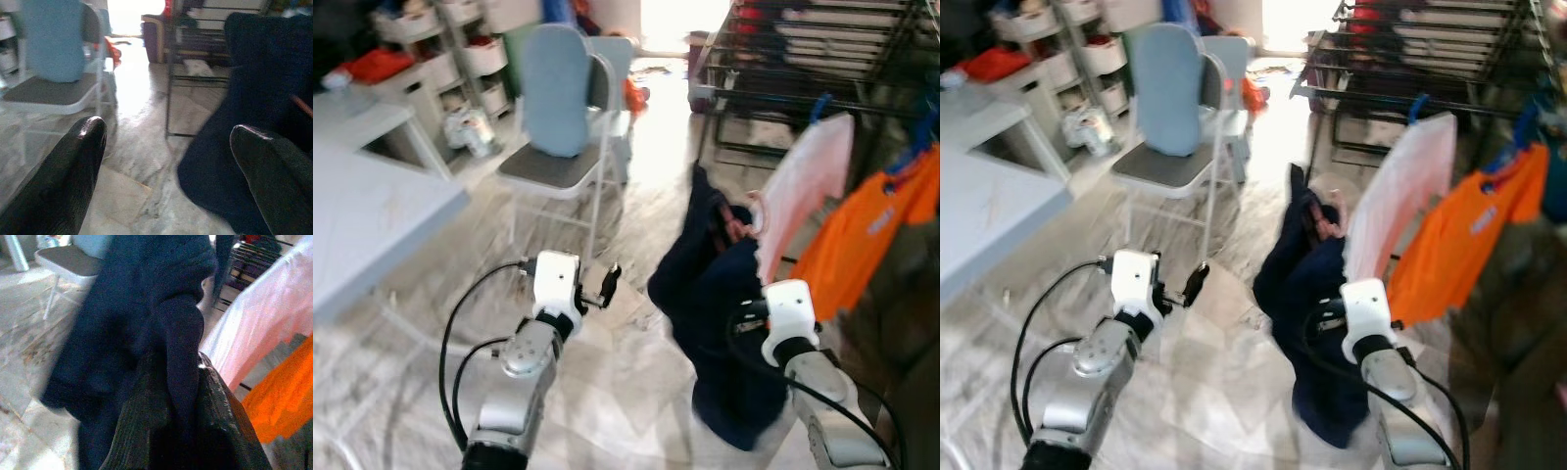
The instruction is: Hang hanger
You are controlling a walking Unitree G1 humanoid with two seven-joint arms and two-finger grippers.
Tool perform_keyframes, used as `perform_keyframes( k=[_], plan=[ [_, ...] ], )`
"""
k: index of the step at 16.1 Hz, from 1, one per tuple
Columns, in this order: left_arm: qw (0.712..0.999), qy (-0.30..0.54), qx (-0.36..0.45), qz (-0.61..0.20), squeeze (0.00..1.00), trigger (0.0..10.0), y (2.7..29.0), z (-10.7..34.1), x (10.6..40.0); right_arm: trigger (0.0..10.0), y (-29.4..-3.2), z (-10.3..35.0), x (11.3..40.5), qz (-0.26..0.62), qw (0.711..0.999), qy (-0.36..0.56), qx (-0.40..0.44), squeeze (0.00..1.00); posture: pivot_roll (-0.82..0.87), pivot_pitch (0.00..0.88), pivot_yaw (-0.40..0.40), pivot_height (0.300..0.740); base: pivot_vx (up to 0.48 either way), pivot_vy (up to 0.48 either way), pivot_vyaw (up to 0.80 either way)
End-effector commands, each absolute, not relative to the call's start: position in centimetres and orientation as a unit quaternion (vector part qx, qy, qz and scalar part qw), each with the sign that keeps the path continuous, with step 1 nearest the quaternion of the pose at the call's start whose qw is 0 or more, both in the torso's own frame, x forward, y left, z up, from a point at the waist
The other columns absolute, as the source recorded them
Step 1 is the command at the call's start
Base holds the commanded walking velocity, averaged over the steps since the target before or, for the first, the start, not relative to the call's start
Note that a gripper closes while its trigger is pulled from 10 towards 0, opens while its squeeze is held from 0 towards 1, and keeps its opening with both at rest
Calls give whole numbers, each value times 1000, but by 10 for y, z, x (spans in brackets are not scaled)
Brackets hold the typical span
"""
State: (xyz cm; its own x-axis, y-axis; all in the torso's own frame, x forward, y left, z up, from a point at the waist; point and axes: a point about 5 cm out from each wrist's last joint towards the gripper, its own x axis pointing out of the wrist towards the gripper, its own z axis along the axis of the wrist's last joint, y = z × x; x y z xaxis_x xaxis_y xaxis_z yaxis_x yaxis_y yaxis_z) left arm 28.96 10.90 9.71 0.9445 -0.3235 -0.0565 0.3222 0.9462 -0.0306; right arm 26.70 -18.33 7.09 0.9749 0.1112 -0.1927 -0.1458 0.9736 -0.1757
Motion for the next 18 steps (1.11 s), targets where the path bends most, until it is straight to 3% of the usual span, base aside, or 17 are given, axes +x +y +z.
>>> perform_keyframes(
  k=[1, 12, 18],
  plan=[
    [988, 38, -8, -150, 0, 10000, 118, 94, 289, 10000, -174, 83, 273, 81, 990, 61, -93, 0, -144, 0, 42, 740, 0, -356, 481],
    [993, 55, -13, -105, 0, 10000, 122, 89, 292, 10000, -171, 80, 271, 94, 989, 68, -89, 0, -148, 0, 41, 740, 0, -31, 43],
    [992, 59, -12, -108, 0, 10000, 121, 88, 292, 10000, -170, 80, 271, 98, 989, 67, -91, 0, -147, 0, 42, 740, 0, 451, 0]
  ],
)
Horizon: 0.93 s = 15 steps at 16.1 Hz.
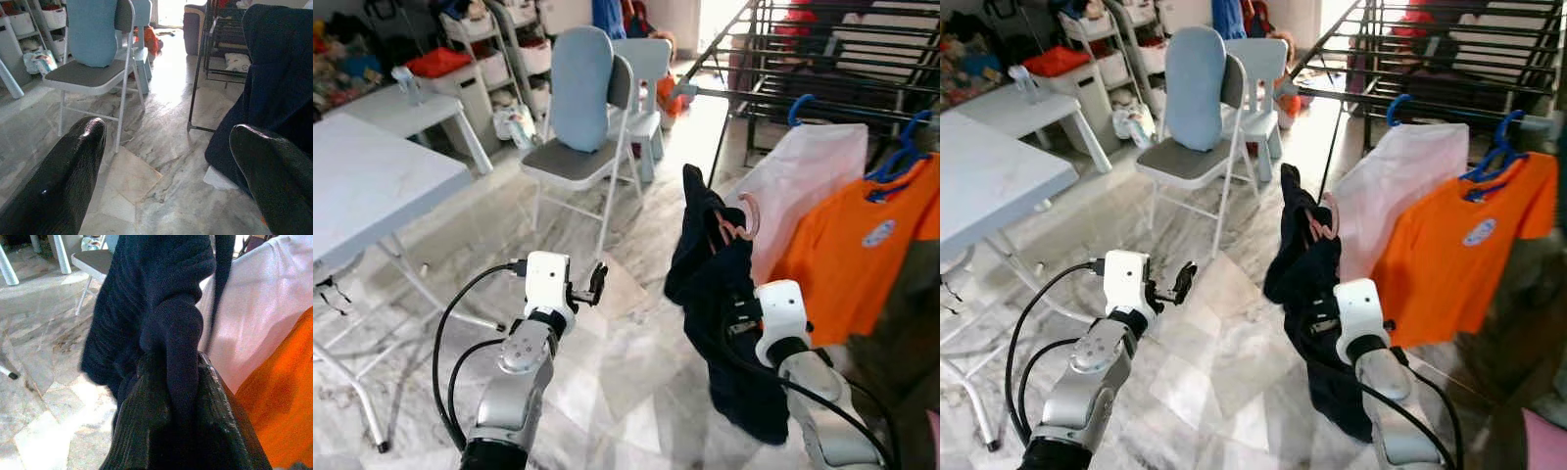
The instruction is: Hang hanger
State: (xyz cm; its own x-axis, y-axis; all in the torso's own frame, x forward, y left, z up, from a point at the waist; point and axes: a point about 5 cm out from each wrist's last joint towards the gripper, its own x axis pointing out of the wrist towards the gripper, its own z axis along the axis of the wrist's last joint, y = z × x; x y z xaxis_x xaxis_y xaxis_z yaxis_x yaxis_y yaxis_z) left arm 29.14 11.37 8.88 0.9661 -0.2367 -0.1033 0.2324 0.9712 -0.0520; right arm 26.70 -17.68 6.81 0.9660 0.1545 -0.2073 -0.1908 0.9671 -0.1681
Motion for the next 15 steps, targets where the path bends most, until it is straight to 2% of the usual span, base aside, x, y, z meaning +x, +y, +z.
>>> perform_keyframes(
  k=[1, 5, 7, 15],
  plan=[
    [992, 60, -12, -108, 0, 10000, 121, 88, 292, 10000, -170, 80, 271, 98, 989, 67, -91, 0, -147, 0, 42, 740, 0, 480, 0],
    [992, 59, -15, -108, 0, 10000, 120, 88, 292, 10000, -169, 79, 271, 101, 988, 66, -93, 0, -148, 0, 40, 740, 0, 429, 0],
    [990, 50, -27, -132, 0, 10000, 112, 93, 291, 10000, -169, 79, 271, 99, 988, 66, -94, 0, -147, 0, 38, 740, 0, 0, 0],
    [991, 58, -11, -119, 0, 10000, 113, 91, 292, 10000, -168, 80, 271, 98, 989, 66, -93, 0, -152, 0, 42, 740, 0, 0, 0]
  ],
)
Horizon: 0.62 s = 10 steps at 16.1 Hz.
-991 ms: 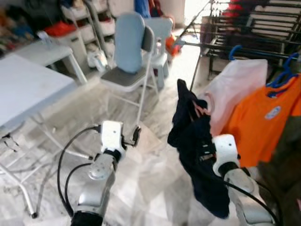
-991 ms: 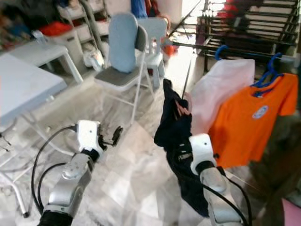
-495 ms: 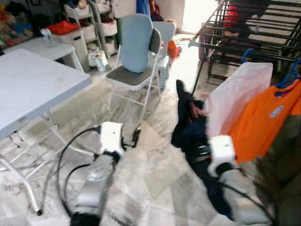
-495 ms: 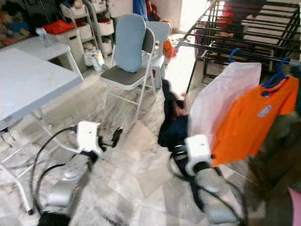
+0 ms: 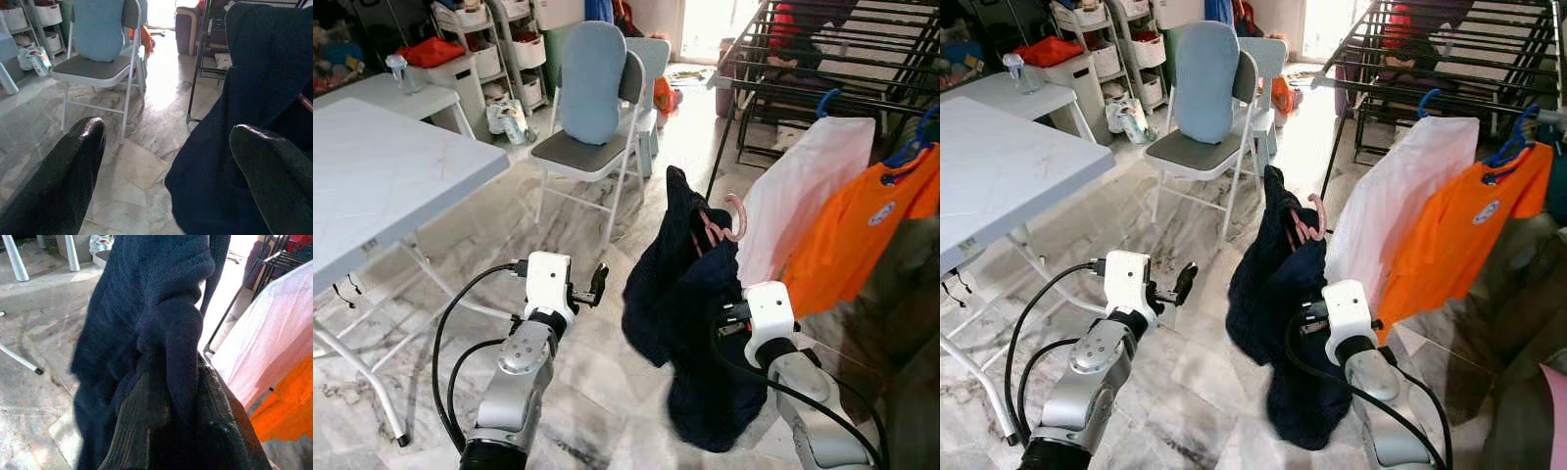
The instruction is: Hang hanger
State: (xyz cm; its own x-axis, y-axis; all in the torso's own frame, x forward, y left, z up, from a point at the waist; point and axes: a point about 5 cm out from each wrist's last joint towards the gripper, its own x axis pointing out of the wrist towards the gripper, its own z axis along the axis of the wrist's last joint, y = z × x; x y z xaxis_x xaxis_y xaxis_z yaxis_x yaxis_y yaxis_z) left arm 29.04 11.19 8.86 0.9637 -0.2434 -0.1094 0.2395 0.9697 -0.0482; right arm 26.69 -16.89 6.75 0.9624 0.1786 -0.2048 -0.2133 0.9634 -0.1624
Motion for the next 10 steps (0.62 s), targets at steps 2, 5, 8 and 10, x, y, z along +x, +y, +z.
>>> perform_keyframes(
  k=[2, 5, 8, 10],
  plan=[
    [991, 59, -12, -118, 0, 10000, 113, 90, 292, 10000, -168, 80, 271, 100, 989, 65, -93, 0, -153, 0, 44, 740, 0, -386, 0],
    [991, 60, -11, -119, 0, 10000, 112, 90, 293, 10000, -168, 80, 272, 99, 989, 65, -92, 0, -153, 0, 44, 740, 0, -371, 0],
    [991, 61, -10, -121, 0, 10000, 112, 90, 293, 10000, -168, 80, 271, 98, 989, 65, -92, 0, -154, 0, 47, 740, 0, -360, 0],
    [991, 60, -11, -122, 0, 10000, 111, 90, 293, 10000, -168, 80, 271, 98, 989, 65, -92, 0, -155, 0, 47, 740, 0, -347, 0]
  ],
)
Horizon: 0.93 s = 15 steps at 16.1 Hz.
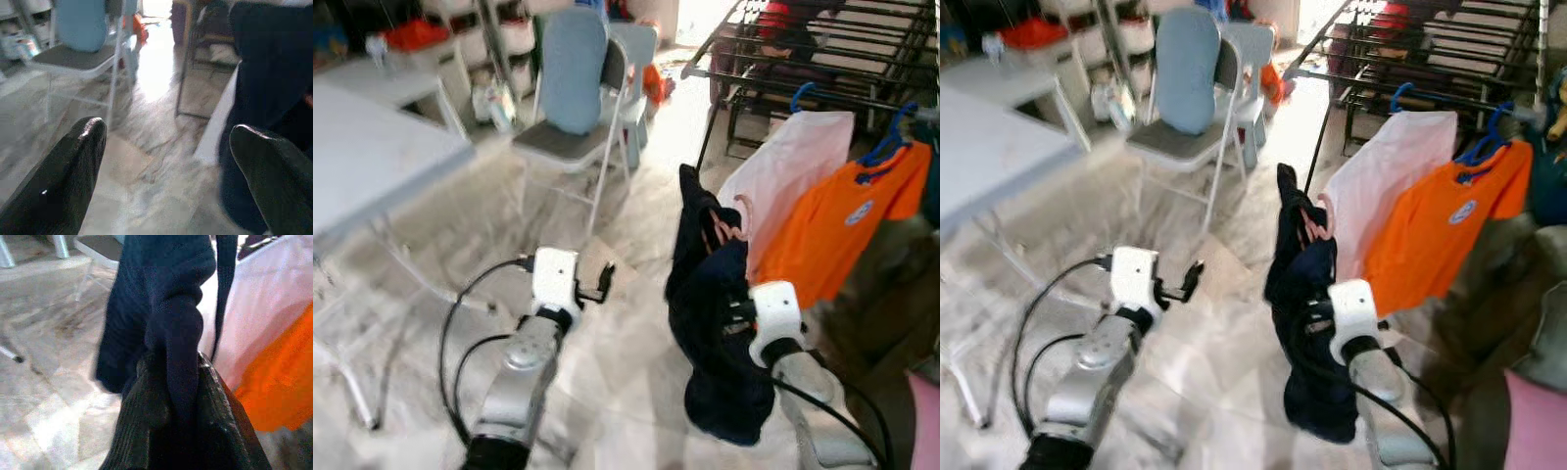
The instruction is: Hang hanger
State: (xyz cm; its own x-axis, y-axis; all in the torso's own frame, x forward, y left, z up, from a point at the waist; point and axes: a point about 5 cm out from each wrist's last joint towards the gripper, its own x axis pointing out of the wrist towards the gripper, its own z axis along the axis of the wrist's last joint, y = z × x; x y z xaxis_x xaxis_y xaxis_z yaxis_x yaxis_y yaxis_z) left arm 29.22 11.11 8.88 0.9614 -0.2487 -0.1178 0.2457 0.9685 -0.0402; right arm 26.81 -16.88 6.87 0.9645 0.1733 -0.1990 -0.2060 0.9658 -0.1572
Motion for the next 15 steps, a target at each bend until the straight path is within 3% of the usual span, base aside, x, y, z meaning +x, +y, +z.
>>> perform_keyframes(
  k=[1, 10, 15],
  plan=[
    [991, 59, -19, -121, 0, 10000, 111, 91, 293, 10000, -168, 80, 271, 99, 989, 65, -92, 0, -155, 0, 47, 740, 0, 0, 0],
    [992, 52, -22, -117, 0, 10000, 113, 92, 295, 10000, -167, 81, 273, 106, 988, 64, -95, 0, -154, 0, 43, 740, 0, 0, 0],
    [995, 53, 8, -84, 0, 10000, 121, 92, 299, 10000, -148, 101, 277, 179, 980, 37, -74, 0, -158, 0, 46, 740, 0, 0, 764]
  ],
)
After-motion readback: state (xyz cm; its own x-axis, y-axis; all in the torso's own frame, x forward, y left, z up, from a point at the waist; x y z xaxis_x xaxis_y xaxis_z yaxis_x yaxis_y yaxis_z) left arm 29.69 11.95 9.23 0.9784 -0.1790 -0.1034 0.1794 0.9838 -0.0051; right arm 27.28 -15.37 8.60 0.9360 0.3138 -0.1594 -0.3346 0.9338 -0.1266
